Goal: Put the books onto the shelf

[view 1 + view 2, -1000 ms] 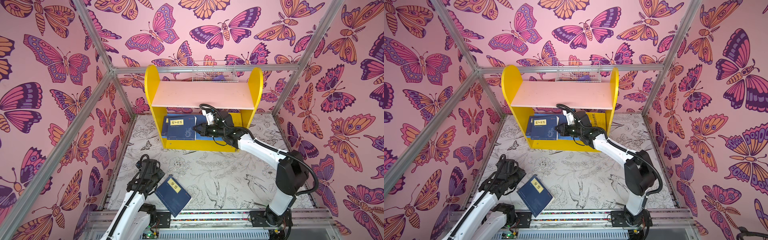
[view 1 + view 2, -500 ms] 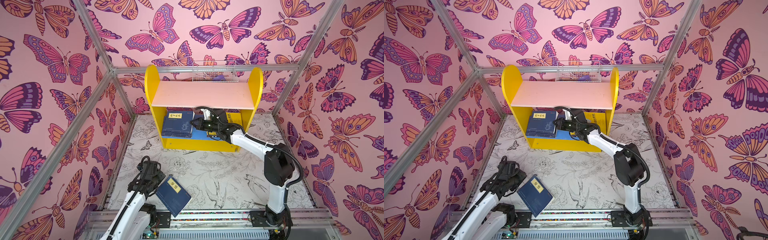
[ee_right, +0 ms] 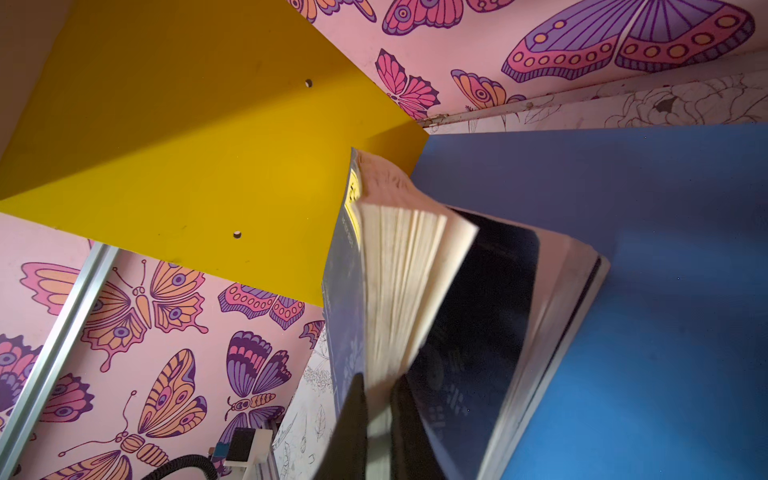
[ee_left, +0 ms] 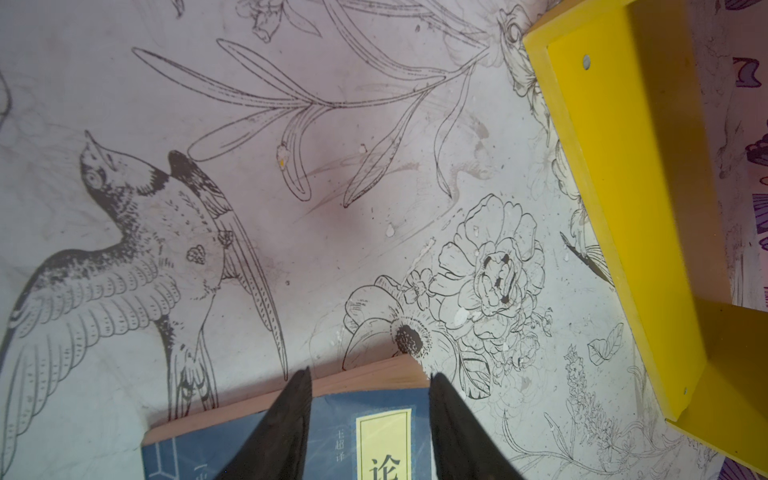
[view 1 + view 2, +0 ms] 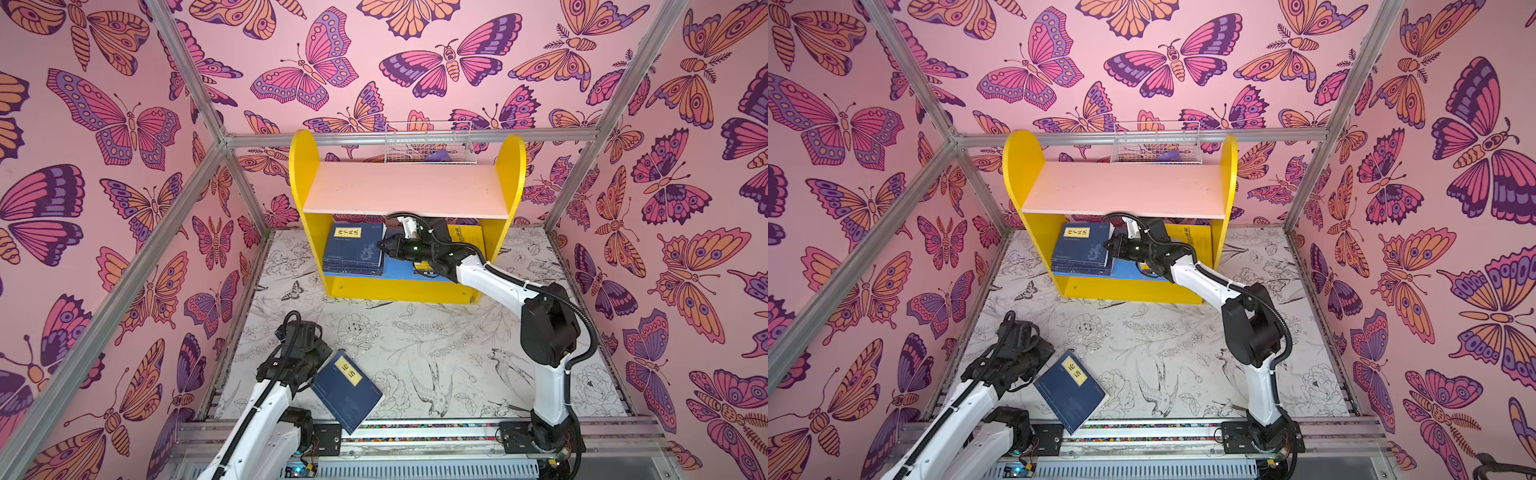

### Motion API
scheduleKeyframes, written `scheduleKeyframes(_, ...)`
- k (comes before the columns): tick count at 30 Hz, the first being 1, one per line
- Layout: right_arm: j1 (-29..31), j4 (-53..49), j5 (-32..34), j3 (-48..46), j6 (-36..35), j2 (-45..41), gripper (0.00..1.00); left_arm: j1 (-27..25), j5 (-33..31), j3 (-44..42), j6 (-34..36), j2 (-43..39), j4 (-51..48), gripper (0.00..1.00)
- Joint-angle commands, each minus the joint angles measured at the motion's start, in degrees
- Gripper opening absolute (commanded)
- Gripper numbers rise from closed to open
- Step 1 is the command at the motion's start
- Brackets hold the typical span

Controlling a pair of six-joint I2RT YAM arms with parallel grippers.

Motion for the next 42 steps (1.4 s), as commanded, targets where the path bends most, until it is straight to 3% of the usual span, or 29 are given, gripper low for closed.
scheduleKeyframes(1, -0.39, -2.69, 3.28, 4.01, -1.79, -0.38, 0.51, -0.08, 0.85, -0.78, -0.38, 0.22, 0.42, 0.49)
scheduleKeyframes(4, 0.04, -5.99, 7.75, 5.06, -5.13, -1.25, 0.62, -0.07, 1.15, -0.77, -0.47, 0.28, 0.45, 0.49)
scheduleKeyframes(9, 0.71, -11.31, 13.82, 6.82, -9.35, -1.82, 0.68, -0.03, 1.37, -0.68, -0.51, 0.06, 0.47, 0.49)
scheduleKeyframes(20, 4.84, -16.79, 20.83, 6.26, -18.34, -3.99, 0.73, -0.27, 1.97, -0.52, -0.92, 0.53, 0.87, 0.49)
scheduleKeyframes(25, 4.26, -15.91, 21.37, 5.85, -15.57, -3.60, 0.71, -0.35, 1.98, -0.66, -0.93, 0.64, 1.07, 0.49)
scheduleKeyframes(31, 3.27, -18.10, 22.87, 12.12, -11.09, 0.83, 0.67, -0.33, 1.98, -0.86, -1.10, 0.47, 1.21, 0.49)
scheduleKeyframes(42, 3.45, -14.79, 22.09, 14.74, -10.32, 5.30, 0.63, -0.33, 2.16, -1.20, -0.64, 0.33, 1.42, 0.49)
